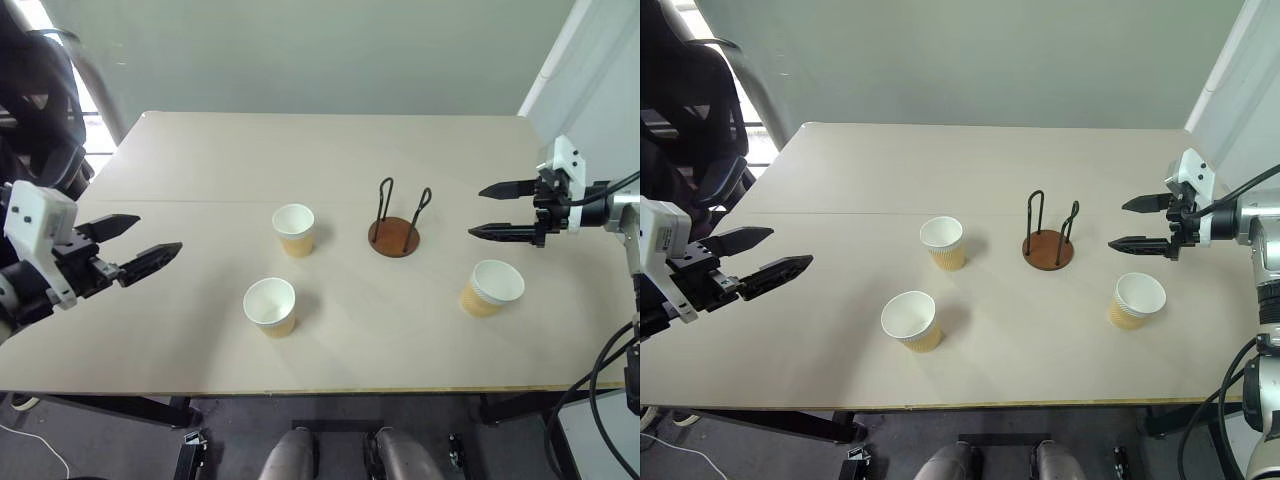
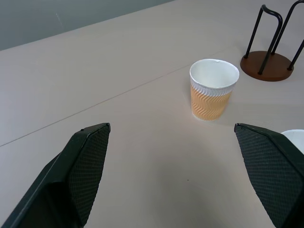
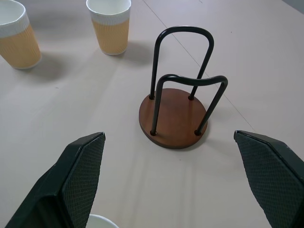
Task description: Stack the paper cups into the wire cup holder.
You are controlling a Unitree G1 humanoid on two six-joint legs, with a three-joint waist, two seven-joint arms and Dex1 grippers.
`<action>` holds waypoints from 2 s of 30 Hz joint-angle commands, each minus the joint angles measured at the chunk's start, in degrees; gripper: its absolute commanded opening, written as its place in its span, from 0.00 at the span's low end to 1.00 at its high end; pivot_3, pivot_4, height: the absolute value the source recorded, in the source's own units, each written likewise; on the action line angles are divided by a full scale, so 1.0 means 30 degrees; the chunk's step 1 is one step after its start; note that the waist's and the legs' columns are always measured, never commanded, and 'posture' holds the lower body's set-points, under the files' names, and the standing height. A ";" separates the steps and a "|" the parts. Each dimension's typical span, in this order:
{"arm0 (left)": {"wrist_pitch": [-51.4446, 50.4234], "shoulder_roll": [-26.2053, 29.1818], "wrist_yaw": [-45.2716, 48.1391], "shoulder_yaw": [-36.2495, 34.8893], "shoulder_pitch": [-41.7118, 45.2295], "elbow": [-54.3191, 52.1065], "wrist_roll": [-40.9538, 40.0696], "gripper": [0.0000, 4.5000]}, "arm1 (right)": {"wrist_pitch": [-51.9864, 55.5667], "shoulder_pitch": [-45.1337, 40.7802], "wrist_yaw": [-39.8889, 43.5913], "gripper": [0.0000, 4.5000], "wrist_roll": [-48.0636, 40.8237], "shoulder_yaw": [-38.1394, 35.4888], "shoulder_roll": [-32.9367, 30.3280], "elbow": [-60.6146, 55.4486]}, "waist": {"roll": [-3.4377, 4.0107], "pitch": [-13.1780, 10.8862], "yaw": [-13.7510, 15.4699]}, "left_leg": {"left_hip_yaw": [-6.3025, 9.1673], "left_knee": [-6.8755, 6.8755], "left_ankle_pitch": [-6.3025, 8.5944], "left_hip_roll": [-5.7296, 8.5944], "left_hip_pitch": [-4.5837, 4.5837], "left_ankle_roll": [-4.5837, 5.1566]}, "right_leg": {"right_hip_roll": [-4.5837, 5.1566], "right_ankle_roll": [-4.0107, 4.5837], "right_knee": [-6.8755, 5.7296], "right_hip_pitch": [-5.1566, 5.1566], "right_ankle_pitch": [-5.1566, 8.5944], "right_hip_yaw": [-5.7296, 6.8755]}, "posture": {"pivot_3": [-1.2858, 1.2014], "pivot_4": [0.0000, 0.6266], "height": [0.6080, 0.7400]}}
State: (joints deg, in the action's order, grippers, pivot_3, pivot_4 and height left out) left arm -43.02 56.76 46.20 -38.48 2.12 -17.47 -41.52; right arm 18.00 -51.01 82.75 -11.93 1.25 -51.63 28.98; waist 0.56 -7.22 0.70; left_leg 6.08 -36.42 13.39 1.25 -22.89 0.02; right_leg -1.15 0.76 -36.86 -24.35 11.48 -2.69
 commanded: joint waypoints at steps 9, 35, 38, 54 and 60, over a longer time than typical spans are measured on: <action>0.0330 0.0265 0.0172 -0.0574 0.0311 -0.0034 0.0044 0.99 | 0.0184 -0.0025 -0.0053 1.00 -0.0073 -0.0107 -0.0200 -0.0793 | 0.0000 0.0000 -0.0001 | 0.0000 -0.0002 0.0000 0.0000 0.0000 0.0000 | 0.0000 0.0000 -0.0001 0.0000 0.0000 0.0000 | 0.52 0.24 1.00; -0.2237 0.1080 0.0070 -0.0011 0.1917 -0.3151 -0.4217 0.99 | 0.2814 0.1679 -0.3711 1.00 0.1206 0.1814 0.2307 -0.3544 | -0.0001 -0.0001 -0.0088 | -0.0006 -0.0067 0.0000 -0.0014 0.0001 0.0010 | -0.0012 -0.0009 -0.0023 0.0009 -0.0006 0.0000 | 0.52 0.24 1.00; -0.2137 0.1160 0.0042 -0.0096 0.1768 -0.2980 -0.3973 0.99 | 0.2927 0.1789 -0.4146 1.00 0.1378 0.2036 0.2632 -0.3476 | 0.0001 -0.0002 -0.0090 | -0.0006 -0.0065 0.0000 -0.0017 -0.0002 0.0009 | -0.0015 -0.0009 -0.0019 0.0008 -0.0006 0.0003 | 0.52 0.24 1.00; -0.2261 0.1210 -0.0113 -0.0852 0.1292 -0.3248 -0.4170 0.99 | 0.2465 0.0247 -0.6860 1.00 0.2281 0.2344 0.5886 -0.1556 | -0.0001 -0.0001 -0.0141 | -0.0005 -0.0061 0.0014 -0.0023 -0.0006 -0.0002 | -0.0022 -0.0007 -0.0011 -0.0001 -0.0005 0.0002 | 0.52 0.24 1.00; -0.2227 0.1152 -0.0281 -0.0797 0.1257 -0.3319 -0.4179 0.99 | 0.2136 -0.0262 -0.7291 1.00 0.2377 0.2241 0.6367 -0.0890 | 0.0000 -0.0002 -0.0119 | -0.0005 -0.0062 0.0016 -0.0023 -0.0007 -0.0007 | -0.0022 -0.0002 -0.0015 -0.0004 -0.0003 0.0002 | 0.52 0.24 1.00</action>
State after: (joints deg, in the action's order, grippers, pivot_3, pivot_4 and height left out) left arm -50.02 59.75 45.74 -38.86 5.80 -26.19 -53.79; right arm 25.37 -49.95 61.35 -4.70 8.75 -32.30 26.85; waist 0.56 -7.23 0.35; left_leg 6.06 -36.61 13.45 1.18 -22.91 -0.01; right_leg -1.22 0.75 -36.90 -24.36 11.47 -2.68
